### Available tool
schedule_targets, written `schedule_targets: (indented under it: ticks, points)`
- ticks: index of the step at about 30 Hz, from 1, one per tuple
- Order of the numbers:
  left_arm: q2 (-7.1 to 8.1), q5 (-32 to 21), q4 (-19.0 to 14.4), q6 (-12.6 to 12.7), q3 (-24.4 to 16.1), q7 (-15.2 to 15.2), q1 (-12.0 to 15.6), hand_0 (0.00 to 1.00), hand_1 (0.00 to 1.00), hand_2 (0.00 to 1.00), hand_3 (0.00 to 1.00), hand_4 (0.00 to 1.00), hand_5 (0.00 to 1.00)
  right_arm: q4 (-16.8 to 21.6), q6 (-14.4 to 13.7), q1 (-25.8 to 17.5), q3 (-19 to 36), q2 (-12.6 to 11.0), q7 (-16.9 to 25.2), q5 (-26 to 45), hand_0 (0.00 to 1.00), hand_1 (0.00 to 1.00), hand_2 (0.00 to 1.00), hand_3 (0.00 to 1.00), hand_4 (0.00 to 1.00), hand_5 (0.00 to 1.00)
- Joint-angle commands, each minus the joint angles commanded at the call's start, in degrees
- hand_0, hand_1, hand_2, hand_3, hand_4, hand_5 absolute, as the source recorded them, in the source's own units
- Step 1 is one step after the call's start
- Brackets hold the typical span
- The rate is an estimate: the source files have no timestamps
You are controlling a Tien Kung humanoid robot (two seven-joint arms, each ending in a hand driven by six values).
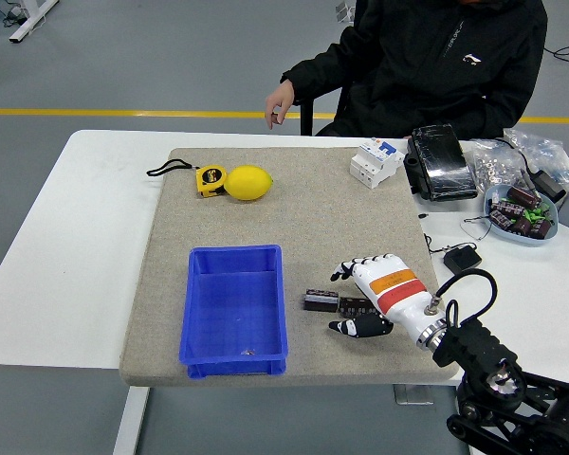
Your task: Pick up the battery,place it into the box
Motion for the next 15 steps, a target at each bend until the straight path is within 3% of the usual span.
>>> schedule_targets:
  ticks: [1, 2, 7, 8, 13, 14, 15]
  points:
    - [-0.02, 0.1, 0.0, 0.0, 0.0, 0.0, 0.0, 0.728, 0.692, 0.654, 0.585, 0.634, 0.547, -0.4, -0.2, -0.1, 0.0, 0.0, 0.1, 0.0, 0.438, 0.514, 0.567, 0.601, 0.998, 0.414]
    - [-0.04, 0.1, 0.0, 0.0, -0.1, 0.1, 0.0, 0.727, 0.694, 0.653, 0.585, 0.634, 0.547, -0.8, -0.4, -0.1, 0.0, 0.0, 0.1, 0.0, 0.393, 0.469, 0.508, 0.526, 0.998, 0.382]
    - [-0.12, 0.2, -0.1, -0.1, 0.1, 0.1, 0.0, 0.727, 0.694, 0.653, 0.585, 0.634, 0.547, -2.3, -1.9, -0.4, 0.0, 0.0, 0.5, 0.1, 0.393, 0.469, 0.508, 0.526, 0.998, 0.382]
    - [-0.13, 0.2, -0.1, -0.1, 0.1, 0.1, 0.0, 0.727, 0.694, 0.654, 0.585, 0.633, 0.545, -2.5, -2.0, -0.4, 0.0, 0.0, 0.5, 0.1, 0.326, 0.412, 0.463, 0.474, 0.983, 0.328]
    - [-0.15, 0.0, -0.1, -0.2, 0.3, 0.0, 0.0, 0.727, 0.694, 0.654, 0.585, 0.633, 0.545, -3.2, -2.8, -0.5, -0.1, 0.1, 0.8, 0.3, 0.326, 0.412, 0.463, 0.474, 0.983, 0.328]
    - [-0.15, 0.0, -0.1, -0.2, 0.3, 0.0, 0.0, 0.727, 0.697, 0.655, 0.586, 0.633, 0.546, -3.4, -2.8, -0.5, -0.1, 0.2, 0.9, 0.4, 0.254, 0.383, 0.441, 0.458, 0.962, 0.317]
    - [-0.16, 0.0, -0.1, -0.2, 0.3, 0.0, 0.0, 0.727, 0.697, 0.655, 0.586, 0.633, 0.546, -3.5, -2.9, -0.5, -0.1, 0.2, 1.0, 0.5, 0.254, 0.383, 0.441, 0.458, 0.962, 0.317]
